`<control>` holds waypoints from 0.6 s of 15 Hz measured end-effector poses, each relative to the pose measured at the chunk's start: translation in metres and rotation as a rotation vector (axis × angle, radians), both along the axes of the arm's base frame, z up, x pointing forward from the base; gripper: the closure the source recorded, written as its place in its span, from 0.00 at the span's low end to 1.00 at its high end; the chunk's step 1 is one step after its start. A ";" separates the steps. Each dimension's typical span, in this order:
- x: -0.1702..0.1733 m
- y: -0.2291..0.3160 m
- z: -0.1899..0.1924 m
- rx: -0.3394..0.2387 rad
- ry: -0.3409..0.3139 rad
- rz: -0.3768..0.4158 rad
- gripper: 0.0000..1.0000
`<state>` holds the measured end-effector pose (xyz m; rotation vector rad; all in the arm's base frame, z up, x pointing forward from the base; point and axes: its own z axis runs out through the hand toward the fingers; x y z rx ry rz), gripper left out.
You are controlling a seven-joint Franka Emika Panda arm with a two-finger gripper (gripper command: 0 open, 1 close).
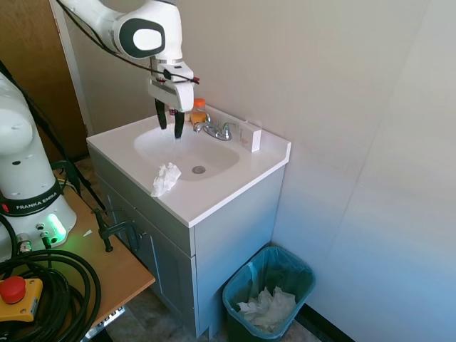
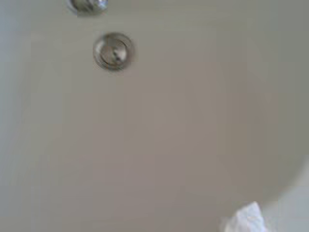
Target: Throw the tissue in the trash bin
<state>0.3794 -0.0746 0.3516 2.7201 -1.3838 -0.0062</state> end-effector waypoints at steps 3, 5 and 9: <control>-0.021 -0.019 -0.024 -0.026 0.063 -0.010 0.00; -0.024 -0.023 -0.039 -0.036 0.091 -0.001 0.00; -0.018 -0.022 -0.077 -0.021 0.131 0.006 0.00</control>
